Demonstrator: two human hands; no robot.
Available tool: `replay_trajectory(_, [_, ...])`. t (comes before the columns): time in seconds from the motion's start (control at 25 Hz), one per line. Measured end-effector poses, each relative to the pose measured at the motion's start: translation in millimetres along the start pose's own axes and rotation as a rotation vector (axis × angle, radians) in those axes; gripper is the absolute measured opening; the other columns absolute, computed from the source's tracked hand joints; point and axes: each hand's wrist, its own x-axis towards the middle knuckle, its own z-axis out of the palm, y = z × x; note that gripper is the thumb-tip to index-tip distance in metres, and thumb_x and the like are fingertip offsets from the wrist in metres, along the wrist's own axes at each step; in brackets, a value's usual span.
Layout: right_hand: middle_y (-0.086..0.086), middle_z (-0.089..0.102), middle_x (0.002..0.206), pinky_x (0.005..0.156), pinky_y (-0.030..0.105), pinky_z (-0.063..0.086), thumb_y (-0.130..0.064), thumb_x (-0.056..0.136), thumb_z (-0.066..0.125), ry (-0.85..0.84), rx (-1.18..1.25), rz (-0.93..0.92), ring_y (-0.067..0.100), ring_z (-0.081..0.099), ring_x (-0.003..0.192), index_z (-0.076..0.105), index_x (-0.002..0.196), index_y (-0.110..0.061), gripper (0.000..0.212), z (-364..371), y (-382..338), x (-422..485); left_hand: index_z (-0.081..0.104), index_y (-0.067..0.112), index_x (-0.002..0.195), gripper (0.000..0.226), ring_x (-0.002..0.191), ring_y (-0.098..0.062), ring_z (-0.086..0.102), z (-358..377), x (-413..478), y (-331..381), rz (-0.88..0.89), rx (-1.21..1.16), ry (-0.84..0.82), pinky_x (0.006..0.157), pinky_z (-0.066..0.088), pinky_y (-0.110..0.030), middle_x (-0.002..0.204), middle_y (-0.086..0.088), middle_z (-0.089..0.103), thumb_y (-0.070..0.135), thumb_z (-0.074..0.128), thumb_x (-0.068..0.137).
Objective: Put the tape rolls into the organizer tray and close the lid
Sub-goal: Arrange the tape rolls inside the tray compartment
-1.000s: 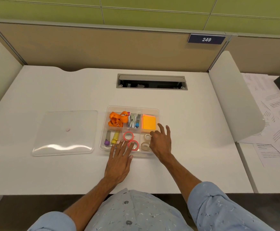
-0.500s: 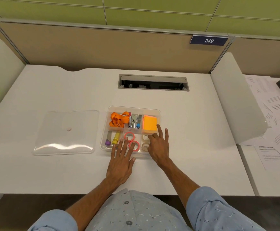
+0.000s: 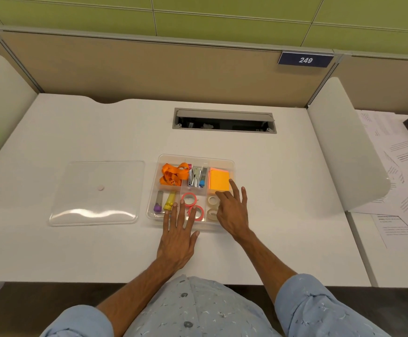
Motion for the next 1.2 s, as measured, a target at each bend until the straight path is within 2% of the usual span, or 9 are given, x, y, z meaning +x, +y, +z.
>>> replay_trajectory(0.12, [-0.008,0.050,0.164,0.138,0.052,0.002,-0.039,0.108,0.048,0.086,0.055,0.024,0.018,0.011,0.169,0.062,0.146,-0.029,0.041,-0.9,8.5,-5.1,-0.006,0.024,0.168,0.077,0.165,-0.037,-0.016,0.6,-0.5,-0.7,0.008,-0.010,0.008,0.136,-0.003,-0.059,0.178,-0.015,-0.014,0.061,0.025,0.108])
replay_trajectory(0.2, [-0.007,0.058,0.158,0.137,0.054,0.005,-0.049,0.106,0.052,0.119,0.095,0.019,0.018,0.017,0.168,0.071,0.133,-0.027,0.040,-0.8,12.5,-7.6,-0.003,0.023,0.169,0.077,0.165,-0.037,-0.013,-0.5,-0.9,-0.1,0.014,-0.021,0.022,0.136,0.000,-0.060,0.178,-0.015,-0.010,0.060,0.028,0.109])
replay_trajectory(0.32, [-0.009,0.063,0.153,0.137,0.058,0.001,-0.067,0.101,0.051,0.050,0.038,-0.027,0.019,0.018,0.167,0.078,0.119,-0.028,0.050,-1.7,13.5,-8.4,-0.001,0.023,0.169,0.076,0.165,-0.036,-0.012,-1.9,-1.5,0.2,0.020,-0.021,0.030,0.136,0.002,-0.060,0.178,-0.013,-0.009,0.058,0.030,0.110])
replay_trajectory(0.44, [-0.007,0.063,0.152,0.136,0.060,-0.004,-0.076,0.097,0.048,-0.043,-0.027,-0.026,0.020,0.015,0.168,0.077,0.121,-0.029,0.059,-1.3,11.3,-8.5,-0.005,0.024,0.169,0.074,0.165,-0.034,-0.015,-2.1,-1.7,-1.4,0.028,-0.007,0.028,0.136,0.000,-0.059,0.178,-0.011,-0.013,0.057,0.026,0.110])
replay_trajectory(0.64, [-0.006,0.072,0.140,0.135,0.060,-0.001,-0.068,0.100,0.051,-0.069,0.009,0.003,0.016,0.019,0.166,0.078,0.119,-0.027,0.052,0.9,7.4,-9.9,-0.001,0.024,0.168,0.073,0.165,-0.034,-0.012,-3.2,-2.6,-1.8,0.043,-0.033,0.053,0.136,0.000,-0.059,0.178,-0.010,-0.009,0.055,0.032,0.110])
replay_trajectory(0.8, [-0.008,0.067,0.147,0.135,0.061,-0.001,-0.069,0.098,0.054,-0.023,0.016,0.001,0.016,0.021,0.166,0.073,0.130,-0.029,0.054,-1.5,9.2,-10.2,0.003,0.024,0.168,0.072,0.166,-0.034,-0.010,-3.7,-3.5,-2.4,0.047,-0.059,0.065,0.136,0.002,-0.059,0.179,-0.010,-0.006,0.053,0.035,0.110])
replay_trajectory(0.96, [-0.008,0.063,0.152,0.136,0.059,0.003,-0.067,0.098,0.055,0.027,0.018,0.035,0.017,0.022,0.166,0.060,0.143,-0.031,0.058,-6.7,13.2,-5.8,0.009,0.023,0.169,0.071,0.166,-0.035,-0.004,-5.0,-4.6,0.2,0.035,-0.077,0.083,0.136,0.006,-0.060,0.179,-0.011,0.000,0.051,0.040,0.110])
replay_trajectory(1.08, [-0.008,0.063,0.151,0.136,0.056,0.006,-0.062,0.102,0.052,0.054,0.048,0.103,0.017,0.022,0.165,0.054,0.142,-0.029,0.051,-4.5,5.1,-2.6,0.002,0.025,0.169,0.072,0.166,-0.034,-0.010,-5.1,-3.1,0.6,0.025,-0.059,0.052,0.136,0.001,-0.059,0.179,-0.010,-0.007,0.053,0.034,0.111])
replay_trajectory(1.2, [-0.008,0.057,0.155,0.136,0.056,0.006,-0.057,0.106,0.047,0.075,0.046,0.139,0.018,0.022,0.165,0.051,0.141,-0.027,0.046,0.4,-6.8,-0.7,0.003,0.025,0.169,0.072,0.166,-0.034,-0.009,-5.4,-3.3,-0.2,0.026,-0.061,0.057,0.136,0.002,-0.059,0.179,-0.010,-0.006,0.053,0.034,0.111])
